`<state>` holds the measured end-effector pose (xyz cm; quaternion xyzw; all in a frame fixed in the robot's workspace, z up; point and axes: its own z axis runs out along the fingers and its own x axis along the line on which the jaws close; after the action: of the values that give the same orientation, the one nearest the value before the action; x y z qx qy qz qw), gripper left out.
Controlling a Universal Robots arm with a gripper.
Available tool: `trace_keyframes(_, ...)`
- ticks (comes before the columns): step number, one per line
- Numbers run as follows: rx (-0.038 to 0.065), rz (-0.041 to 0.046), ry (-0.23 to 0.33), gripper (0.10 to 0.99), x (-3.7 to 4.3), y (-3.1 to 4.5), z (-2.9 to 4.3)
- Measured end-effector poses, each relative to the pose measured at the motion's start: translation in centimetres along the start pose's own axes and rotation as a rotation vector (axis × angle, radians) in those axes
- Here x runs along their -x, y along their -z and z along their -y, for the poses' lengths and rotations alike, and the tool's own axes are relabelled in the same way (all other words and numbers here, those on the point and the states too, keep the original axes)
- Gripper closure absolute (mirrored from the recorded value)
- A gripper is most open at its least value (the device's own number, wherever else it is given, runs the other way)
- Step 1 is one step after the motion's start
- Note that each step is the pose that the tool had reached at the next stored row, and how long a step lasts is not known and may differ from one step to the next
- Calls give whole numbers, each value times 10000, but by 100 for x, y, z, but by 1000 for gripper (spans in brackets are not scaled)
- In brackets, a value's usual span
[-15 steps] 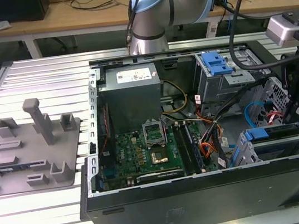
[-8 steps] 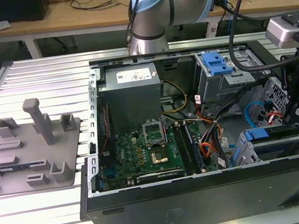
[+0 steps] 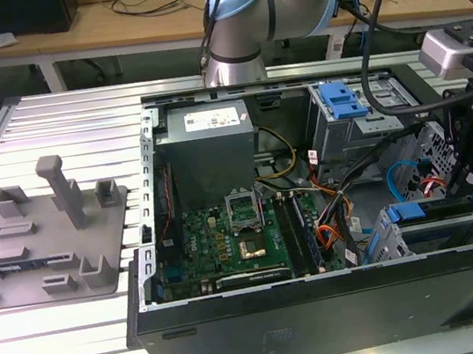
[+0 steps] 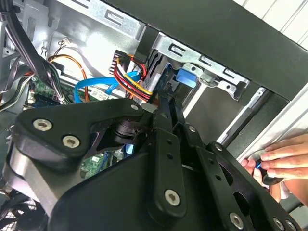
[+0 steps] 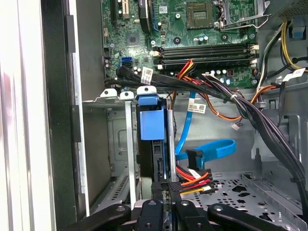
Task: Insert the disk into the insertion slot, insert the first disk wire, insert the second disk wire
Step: 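Insert the first disk wire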
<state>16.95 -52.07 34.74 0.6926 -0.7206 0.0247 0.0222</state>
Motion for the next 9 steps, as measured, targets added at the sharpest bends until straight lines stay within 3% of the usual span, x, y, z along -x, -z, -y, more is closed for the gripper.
trace_keyframes(9, 0, 0, 0, 922, 2, -24, 0)
